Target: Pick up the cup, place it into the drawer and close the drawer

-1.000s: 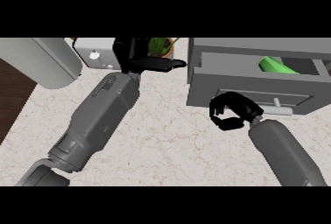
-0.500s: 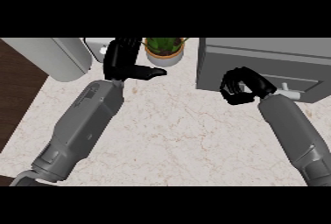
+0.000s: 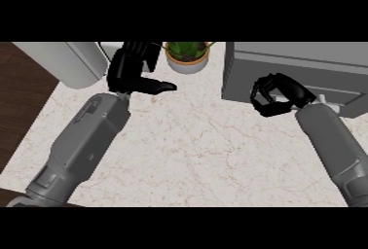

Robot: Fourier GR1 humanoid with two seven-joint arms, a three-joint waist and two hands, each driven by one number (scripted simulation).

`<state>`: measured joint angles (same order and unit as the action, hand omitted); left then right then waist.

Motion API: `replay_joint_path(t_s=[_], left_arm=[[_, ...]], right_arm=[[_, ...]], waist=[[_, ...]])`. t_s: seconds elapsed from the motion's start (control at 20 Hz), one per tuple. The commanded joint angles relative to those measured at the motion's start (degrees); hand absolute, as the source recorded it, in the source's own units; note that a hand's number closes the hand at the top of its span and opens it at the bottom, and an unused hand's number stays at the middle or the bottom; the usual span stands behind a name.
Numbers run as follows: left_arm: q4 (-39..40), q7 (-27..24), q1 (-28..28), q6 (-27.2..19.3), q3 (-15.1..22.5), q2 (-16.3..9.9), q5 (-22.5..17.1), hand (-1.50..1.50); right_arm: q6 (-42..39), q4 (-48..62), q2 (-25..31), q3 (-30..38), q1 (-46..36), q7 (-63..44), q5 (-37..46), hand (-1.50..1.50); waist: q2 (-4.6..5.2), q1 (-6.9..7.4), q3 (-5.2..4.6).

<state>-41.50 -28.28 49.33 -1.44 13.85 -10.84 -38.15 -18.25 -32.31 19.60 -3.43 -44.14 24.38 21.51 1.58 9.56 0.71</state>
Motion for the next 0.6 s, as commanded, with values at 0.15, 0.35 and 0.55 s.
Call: replay_joint_path(t_s=[0.15,0.35,0.55], left_arm=[[-1.36,-0.04,-2.01,1.98,0.33,-0.44,-0.32,-1.5],[-2.24,0.37,-2.69,2.77,0.57,-0.39,-0.57,-1.5],[-2.6,0.02,-3.81,3.19,0.59,-0.49,-0.64,-1.5]], right_arm=[[3.58,1.28,7.5,5.49,-9.42,-3.97,-1.16,1.5],[0.93,0.28,8.47,6.32,-9.14,-4.65,-2.83,1.5],[-0.05,-0.69,8.77,6.52,-8.49,-4.81,-3.58,1.5]], waist=[[1.29,2.77,-0.52],[1.02,3.49,-0.55],[1.11,3.4,-0.55]])
